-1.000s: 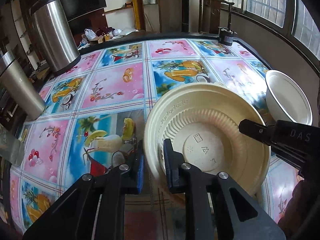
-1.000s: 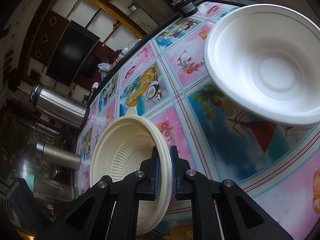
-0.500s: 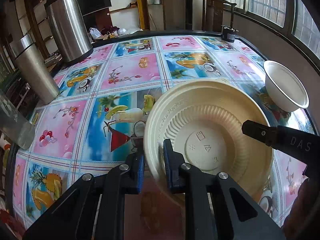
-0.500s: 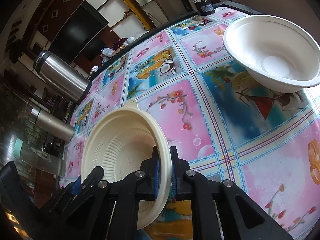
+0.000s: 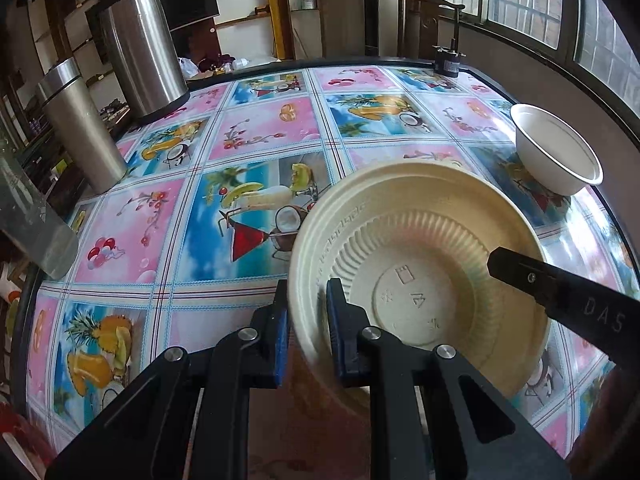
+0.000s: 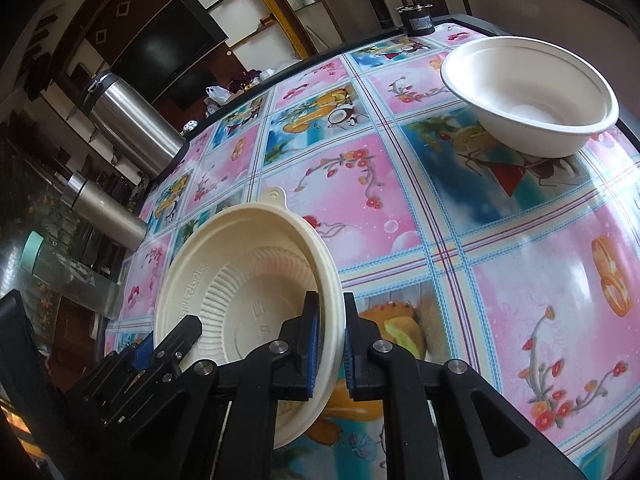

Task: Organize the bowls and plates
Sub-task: 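Lift the cream ribbed bowl and carry it toward the plate stack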

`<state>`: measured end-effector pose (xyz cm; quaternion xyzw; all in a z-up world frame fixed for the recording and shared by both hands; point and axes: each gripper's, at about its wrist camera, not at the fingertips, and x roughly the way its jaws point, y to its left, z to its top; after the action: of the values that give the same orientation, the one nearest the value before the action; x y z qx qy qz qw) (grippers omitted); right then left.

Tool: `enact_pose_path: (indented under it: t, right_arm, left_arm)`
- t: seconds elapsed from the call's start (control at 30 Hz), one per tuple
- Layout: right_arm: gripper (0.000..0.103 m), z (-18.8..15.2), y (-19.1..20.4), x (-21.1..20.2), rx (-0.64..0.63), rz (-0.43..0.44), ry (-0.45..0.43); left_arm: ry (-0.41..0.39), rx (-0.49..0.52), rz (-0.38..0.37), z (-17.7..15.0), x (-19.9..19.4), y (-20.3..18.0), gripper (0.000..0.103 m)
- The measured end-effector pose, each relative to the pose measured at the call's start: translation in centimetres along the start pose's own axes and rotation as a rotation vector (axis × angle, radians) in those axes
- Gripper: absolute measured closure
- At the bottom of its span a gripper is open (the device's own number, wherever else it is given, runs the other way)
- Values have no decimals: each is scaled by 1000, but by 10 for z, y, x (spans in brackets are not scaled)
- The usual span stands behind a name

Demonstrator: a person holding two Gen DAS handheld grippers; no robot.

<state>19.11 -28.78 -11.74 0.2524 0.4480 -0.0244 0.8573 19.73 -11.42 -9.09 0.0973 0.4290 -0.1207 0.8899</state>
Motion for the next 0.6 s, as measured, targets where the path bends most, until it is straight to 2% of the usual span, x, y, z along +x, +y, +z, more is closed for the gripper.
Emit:
enact_pose_path:
  t: [0.6]
  right_arm:
    - [91, -2, 6, 0, -37, -15, -3]
  left_arm:
    - [11, -24, -24, -1, 0, 6, 88]
